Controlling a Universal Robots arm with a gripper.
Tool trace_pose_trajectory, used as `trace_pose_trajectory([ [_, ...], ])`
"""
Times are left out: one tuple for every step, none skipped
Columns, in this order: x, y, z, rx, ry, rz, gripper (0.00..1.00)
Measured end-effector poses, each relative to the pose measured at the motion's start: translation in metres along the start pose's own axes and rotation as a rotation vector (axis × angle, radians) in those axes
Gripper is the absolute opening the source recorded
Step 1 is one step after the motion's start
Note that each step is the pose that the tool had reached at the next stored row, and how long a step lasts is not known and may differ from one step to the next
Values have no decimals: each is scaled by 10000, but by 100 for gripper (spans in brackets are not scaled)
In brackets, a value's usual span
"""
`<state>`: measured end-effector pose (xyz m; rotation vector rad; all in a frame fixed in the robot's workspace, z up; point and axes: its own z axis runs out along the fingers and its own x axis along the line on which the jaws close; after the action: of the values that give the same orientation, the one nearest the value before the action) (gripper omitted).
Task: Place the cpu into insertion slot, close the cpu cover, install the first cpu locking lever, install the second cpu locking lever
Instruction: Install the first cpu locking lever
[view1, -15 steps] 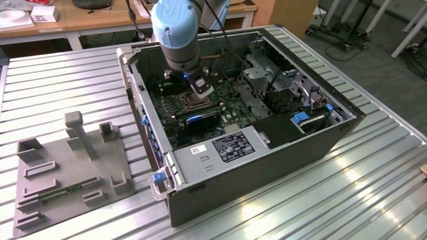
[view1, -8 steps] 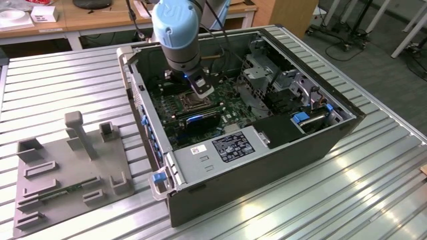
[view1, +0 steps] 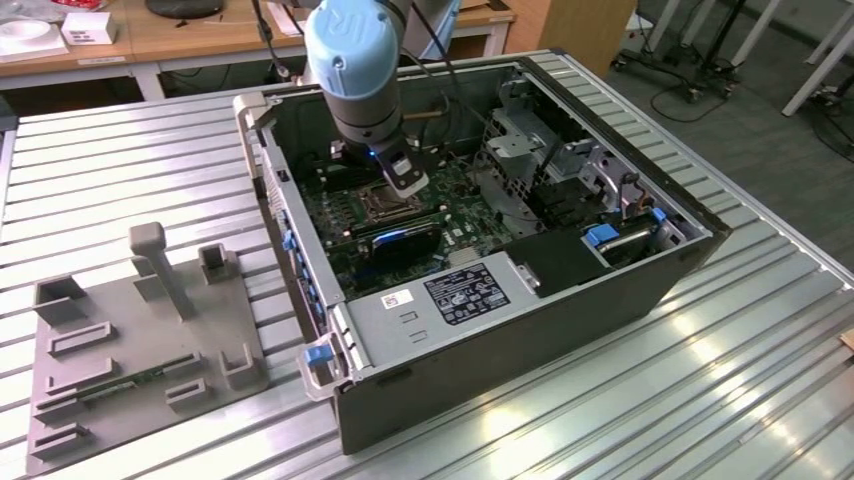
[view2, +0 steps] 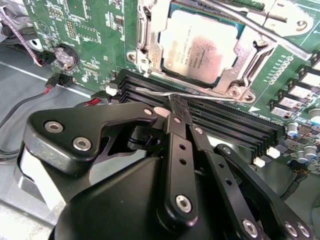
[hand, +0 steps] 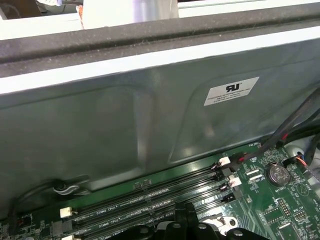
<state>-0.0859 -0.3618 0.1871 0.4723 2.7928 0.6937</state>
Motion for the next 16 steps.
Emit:
trace_pose_trajectory([
  [0,-1,2,0,-1,1,11],
  [1,-2,4,0,-1,2,11],
  [1,-3,5,2,-2,3,11],
  [1,-4,7,2,-2,5,11],
  [2,-5,9,2,-3,6,11],
  [2,-6,10,2,-3,7,11],
  [2,-7,12,2,-4,8,11],
  [2,-8,15,1,-5,9,11],
  [3,-9,17,1,-6,10,11],
  [3,-11,19,2,-6,11,11],
  [4,-12,22,2,-7,12,11],
  [4,-13,24,3,-7,14,11],
  [4,-14,26,2,-9,15,11],
  [5,-16,28,3,-8,16,11],
  [5,-17,30,3,-9,17,11],
  [5,-18,33,3,-10,18,11],
])
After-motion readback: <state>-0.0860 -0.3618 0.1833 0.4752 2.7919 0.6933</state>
